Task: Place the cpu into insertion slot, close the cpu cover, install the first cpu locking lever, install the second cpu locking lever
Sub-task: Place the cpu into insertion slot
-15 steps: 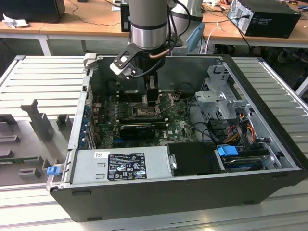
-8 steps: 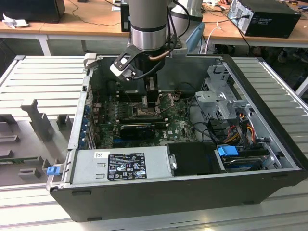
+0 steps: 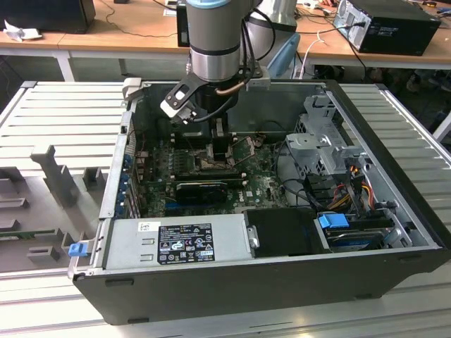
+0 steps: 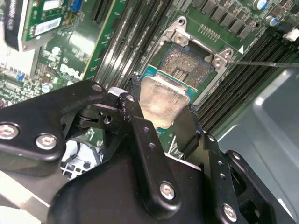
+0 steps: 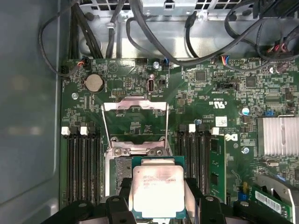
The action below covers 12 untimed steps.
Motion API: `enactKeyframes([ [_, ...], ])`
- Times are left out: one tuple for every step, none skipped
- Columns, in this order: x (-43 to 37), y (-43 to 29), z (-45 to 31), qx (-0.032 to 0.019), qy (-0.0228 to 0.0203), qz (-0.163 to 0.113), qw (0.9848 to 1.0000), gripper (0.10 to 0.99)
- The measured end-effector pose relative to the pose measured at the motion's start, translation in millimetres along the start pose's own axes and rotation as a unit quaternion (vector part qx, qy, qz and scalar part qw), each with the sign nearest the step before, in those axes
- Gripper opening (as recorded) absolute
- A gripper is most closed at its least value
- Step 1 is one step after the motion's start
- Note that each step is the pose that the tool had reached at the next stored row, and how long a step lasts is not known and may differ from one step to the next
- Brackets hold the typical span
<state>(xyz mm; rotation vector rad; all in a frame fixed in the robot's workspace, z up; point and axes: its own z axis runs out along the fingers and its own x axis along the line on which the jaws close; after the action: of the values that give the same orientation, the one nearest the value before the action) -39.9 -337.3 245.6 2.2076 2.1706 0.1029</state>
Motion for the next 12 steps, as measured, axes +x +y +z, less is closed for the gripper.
enactKeyframes([
  [1.6, -2.1, 1.8, 0.0003, -0.0002, 0.000, 1.0000, 0.529],
  [2.6, -2.2, 2.9, 0.0006, -0.0001, 0.000, 1.0000, 0.529],
  [3.7, -2.4, 4.3, 0.0009, -0.0001, 0.000, 1.0000, 0.529],
  [5.3, -2.6, 6.4, 0.0012, -0.0001, 0.000, 1.0000, 0.529],
  [6.3, -2.9, 8.0, 0.0013, 0.0000, 0.000, 1.0000, 0.529],
  [7.1, -3.2, 9.6, 0.0014, 0.0000, 0.000, 1.0000, 0.529],
  [7.8, -4.0, 11.3, 0.0014, -0.0001, 0.000, 1.0000, 0.529],
  [8.9, -8.3, 16.2, 0.0014, -0.0001, 0.000, 1.0000, 0.529],
  [9.7, -9.8, 19.5, 0.0014, -0.0001, 0.000, 1.0000, 0.529],
  [11.9, -10.4, 23.3, 0.0015, 0.0000, 0.000, 1.0000, 0.529],
  [13.3, -10.9, 27.9, 0.0019, -0.0001, 0.000, 1.0000, 0.529],
  [14.2, -11.3, 33.2, 0.0024, -0.0001, 0.000, 1.0000, 0.529],
])
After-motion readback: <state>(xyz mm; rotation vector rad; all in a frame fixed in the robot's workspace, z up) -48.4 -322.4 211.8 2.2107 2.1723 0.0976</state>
